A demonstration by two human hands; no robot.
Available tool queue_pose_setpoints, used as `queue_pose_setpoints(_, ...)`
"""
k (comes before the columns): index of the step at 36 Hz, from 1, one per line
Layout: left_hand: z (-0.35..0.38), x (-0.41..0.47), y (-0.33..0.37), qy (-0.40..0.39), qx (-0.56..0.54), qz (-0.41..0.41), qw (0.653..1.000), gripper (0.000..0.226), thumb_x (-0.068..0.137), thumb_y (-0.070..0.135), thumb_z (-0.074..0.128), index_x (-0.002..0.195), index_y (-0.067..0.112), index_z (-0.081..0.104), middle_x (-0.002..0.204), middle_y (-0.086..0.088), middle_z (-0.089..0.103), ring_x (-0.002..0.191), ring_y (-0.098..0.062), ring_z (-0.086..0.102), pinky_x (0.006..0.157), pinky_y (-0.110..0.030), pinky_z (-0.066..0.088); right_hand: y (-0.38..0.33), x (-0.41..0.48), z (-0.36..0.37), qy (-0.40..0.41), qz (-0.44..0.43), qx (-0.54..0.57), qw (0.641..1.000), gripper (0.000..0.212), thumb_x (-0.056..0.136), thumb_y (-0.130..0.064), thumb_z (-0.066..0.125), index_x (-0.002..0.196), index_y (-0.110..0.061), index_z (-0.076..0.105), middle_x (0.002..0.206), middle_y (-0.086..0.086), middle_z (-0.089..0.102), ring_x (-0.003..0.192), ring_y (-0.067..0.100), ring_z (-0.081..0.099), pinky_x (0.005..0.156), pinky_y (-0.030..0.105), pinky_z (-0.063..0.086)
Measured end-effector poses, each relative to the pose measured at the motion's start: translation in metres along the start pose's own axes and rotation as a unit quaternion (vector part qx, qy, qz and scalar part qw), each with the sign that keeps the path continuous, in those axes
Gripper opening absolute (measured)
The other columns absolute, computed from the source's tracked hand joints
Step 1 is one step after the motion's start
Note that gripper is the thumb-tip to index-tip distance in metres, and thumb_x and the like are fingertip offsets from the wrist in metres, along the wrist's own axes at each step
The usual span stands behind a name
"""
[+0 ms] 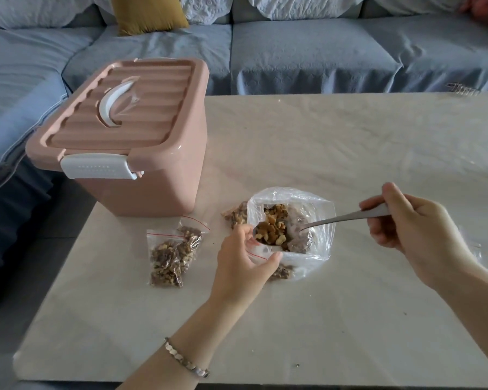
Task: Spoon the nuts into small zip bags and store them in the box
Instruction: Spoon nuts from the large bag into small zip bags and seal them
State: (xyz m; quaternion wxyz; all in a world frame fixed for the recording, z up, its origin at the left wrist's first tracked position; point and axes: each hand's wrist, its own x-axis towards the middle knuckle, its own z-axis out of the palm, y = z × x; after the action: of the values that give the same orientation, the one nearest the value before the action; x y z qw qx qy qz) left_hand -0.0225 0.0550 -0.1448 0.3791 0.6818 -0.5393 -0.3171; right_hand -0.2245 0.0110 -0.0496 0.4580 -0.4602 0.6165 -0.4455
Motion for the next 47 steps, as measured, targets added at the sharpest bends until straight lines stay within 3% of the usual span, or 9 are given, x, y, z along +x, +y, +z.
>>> queue_pose_setpoints(2,0.001,0.000,0.000,0.000,0.002,0.006,1.000,0.049,0.070,0.030,0.077,0.110,0.025,0.048,0.108,0.009,0.057,0.104,-0.006,0.051,0.094,-0.020,0.037,-0.004,0.000,0.003,-0.017,-0.010,-0.020,1.000,0.042,0.099,-0.026,0.039,0.069,-0.008,0.063,0.039,-0.002,0.051,0.036,0.011,0.042,0.039,0.019,0.036)
queue_pose_setpoints(7,0.002,0.000,0.000,0.020,0.002,0.031,0.999,0.048,0.068,0.024,0.080,0.092,0.039,0.042,0.095,0.022,0.051,0.091,0.004,0.050,0.082,0.001,0.030,-0.013,-0.002,0.009,-0.040,-0.074,-0.095,0.992,0.041,0.098,-0.024,0.039,0.069,-0.008,0.063,0.040,-0.002,0.054,0.034,0.008,0.043,0.037,0.013,0.036)
queue_pose_setpoints(11,0.003,-0.001,0.001,0.020,0.004,0.033,0.999,0.049,0.067,0.024,0.081,0.106,0.023,0.051,0.095,0.023,0.047,0.098,-0.005,0.049,0.084,-0.001,0.031,-0.020,-0.008,0.018,-0.060,-0.146,-0.168,0.973,0.040,0.097,-0.029,0.040,0.067,-0.017,0.064,0.046,-0.003,0.058,0.037,0.007,0.047,0.042,0.012,0.037)
queue_pose_setpoints(16,0.004,-0.001,0.001,0.037,-0.003,0.057,0.998,0.039,0.062,0.039,0.075,0.089,0.031,0.047,0.081,0.014,0.057,0.081,-0.011,0.057,0.083,-0.034,0.047,-0.030,-0.027,0.027,-0.091,-0.262,-0.241,0.930,0.039,0.090,-0.047,0.039,0.069,-0.024,0.062,0.058,-0.005,0.060,0.049,0.008,0.055,0.052,0.011,0.040)
queue_pose_setpoints(24,0.007,0.002,-0.002,0.031,-0.008,0.060,0.998,0.051,0.058,0.053,0.063,0.097,0.020,0.054,0.087,0.006,0.064,0.088,-0.017,0.060,0.082,-0.038,0.050,-0.028,-0.033,0.024,-0.114,-0.417,-0.304,0.849,0.061,0.092,-0.054,0.030,0.072,-0.007,0.063,0.052,0.000,0.052,0.055,0.021,0.049,0.047,0.031,0.039)
queue_pose_setpoints(31,0.000,-0.003,-0.004,0.056,-0.007,0.053,0.997,0.044,0.069,0.022,0.079,0.085,0.039,0.041,0.084,0.011,0.054,0.086,-0.002,0.053,0.078,-0.004,0.034,-0.022,-0.017,0.002,0.004,-0.352,-0.219,0.910,0.035,0.088,-0.048,0.035,0.070,-0.029,0.059,0.067,-0.007,0.062,0.054,0.010,0.057,0.052,0.009,0.040)
queue_pose_setpoints(34,-0.004,-0.005,-0.008,0.071,-0.028,0.051,0.996,0.040,0.069,0.025,0.078,0.085,0.037,0.043,0.083,0.009,0.055,0.087,0.001,0.052,0.078,-0.008,0.038,-0.009,-0.004,-0.007,0.054,-0.319,-0.196,0.926,0.034,0.089,-0.045,0.036,0.069,-0.030,0.058,0.052,0.000,0.057,0.057,0.013,0.058,0.051,0.010,0.040)
queue_pose_setpoints(37,-0.009,-0.006,-0.008,0.081,-0.038,0.039,0.995,0.037,0.071,0.025,0.076,0.085,0.036,0.043,0.079,0.014,0.053,0.086,0.002,0.052,0.080,-0.024,0.043,0.014,0.004,-0.003,0.060,-0.293,-0.194,0.934,0.030,0.085,-0.048,0.035,0.073,-0.032,0.057,0.058,-0.004,0.060,0.060,0.012,0.059,0.054,0.016,0.042)
queue_pose_setpoints(47,-0.018,-0.005,-0.013,0.059,-0.030,0.011,0.998,0.035,0.073,0.029,0.075,0.091,0.035,0.045,0.091,0.010,0.057,0.092,-0.006,0.054,0.073,-0.014,0.039,0.076,0.005,0.032,0.032,-0.334,-0.233,0.913,0.042,0.089,-0.033,0.038,0.095,-0.005,0.069,0.076,-0.005,0.057,0.067,0.007,0.053,0.069,0.004,0.037)
